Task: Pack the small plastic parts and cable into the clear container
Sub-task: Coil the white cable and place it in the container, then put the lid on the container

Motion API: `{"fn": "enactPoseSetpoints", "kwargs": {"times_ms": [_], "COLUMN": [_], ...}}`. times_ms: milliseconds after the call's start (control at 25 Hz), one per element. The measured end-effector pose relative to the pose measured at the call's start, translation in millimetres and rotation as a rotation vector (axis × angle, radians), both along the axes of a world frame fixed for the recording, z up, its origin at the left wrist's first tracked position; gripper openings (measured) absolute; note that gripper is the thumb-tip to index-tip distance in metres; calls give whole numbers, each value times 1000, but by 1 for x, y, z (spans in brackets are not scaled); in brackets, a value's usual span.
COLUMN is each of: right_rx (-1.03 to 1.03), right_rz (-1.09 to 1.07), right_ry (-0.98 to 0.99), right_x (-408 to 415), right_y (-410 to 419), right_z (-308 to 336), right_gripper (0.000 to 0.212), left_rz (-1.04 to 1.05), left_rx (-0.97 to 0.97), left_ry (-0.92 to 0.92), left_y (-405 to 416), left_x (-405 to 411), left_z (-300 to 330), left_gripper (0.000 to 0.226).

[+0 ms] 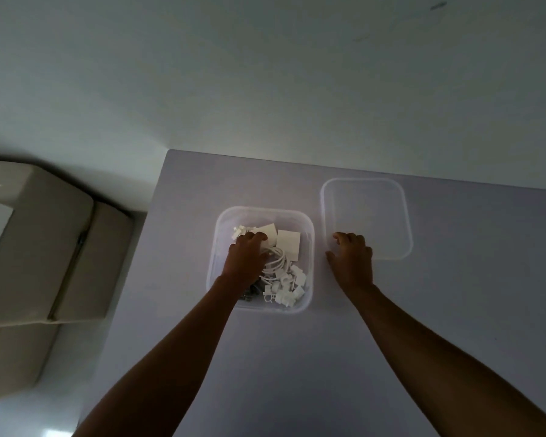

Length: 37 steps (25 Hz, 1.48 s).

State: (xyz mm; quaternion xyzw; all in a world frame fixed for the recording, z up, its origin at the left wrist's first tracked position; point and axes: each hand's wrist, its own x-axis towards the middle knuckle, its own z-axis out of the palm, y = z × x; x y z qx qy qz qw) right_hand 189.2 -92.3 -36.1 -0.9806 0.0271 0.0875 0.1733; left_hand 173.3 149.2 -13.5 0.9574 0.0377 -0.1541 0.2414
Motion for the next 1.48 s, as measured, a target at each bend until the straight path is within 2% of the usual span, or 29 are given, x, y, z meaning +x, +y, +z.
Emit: {"fn": "enactPoseSetpoints", "kwargs": {"times_ms": [160, 280, 360, 440, 480, 600, 720, 840, 920, 1040, 1200, 1320, 1480], "right_rx": [62, 183, 135, 74, 56, 31, 4, 72, 119, 184, 231, 375, 549], "right_rz": [-5, -169, -336, -436, -445, -447, -510, -556, -571, -593, -700, -703, -618], "right_ry": [1, -43, -48, 69, 120, 162, 169, 267, 344, 363, 231, 46, -91], "right_x": [-2, 2, 6, 7, 7, 3, -6, -16, -21, -25, -26, -21, -10], "right_y": [-2, -13, -29, -47, -54, -70, -86, -104, -115, -125, -131, -118, -73], "right_z": [4, 12, 11, 7, 7, 13, 18, 15, 13, 14, 34, 58, 95], "right_gripper": [37, 34, 58, 93, 103, 109, 109, 128, 136, 132, 107, 84, 65], "left_rz": [30, 54, 89, 125, 126, 105, 134, 300, 393, 464, 512, 490, 498], "left_rx": [-13, -11, -21, -75, -110, -303, -513, -464, -414, -483, -451, -409, -431], "left_ry": [-50, -104, -152, -241, -303, -412, -182, 163, 303, 366, 320, 186, -56], "left_y": [1, -3, -11, -26, -37, -91, -153, -185, -195, -204, -198, -178, -121], "left_x": [-2, -2, -2, -3, -5, -11, -16, -20, -22, -20, -15, -10, 4], "left_z": [5, 11, 20, 33, 40, 57, 56, 31, 16, 13, 32, 62, 97], "left_gripper": [33, 29, 27, 25, 24, 21, 33, 59, 70, 72, 70, 70, 50]}}
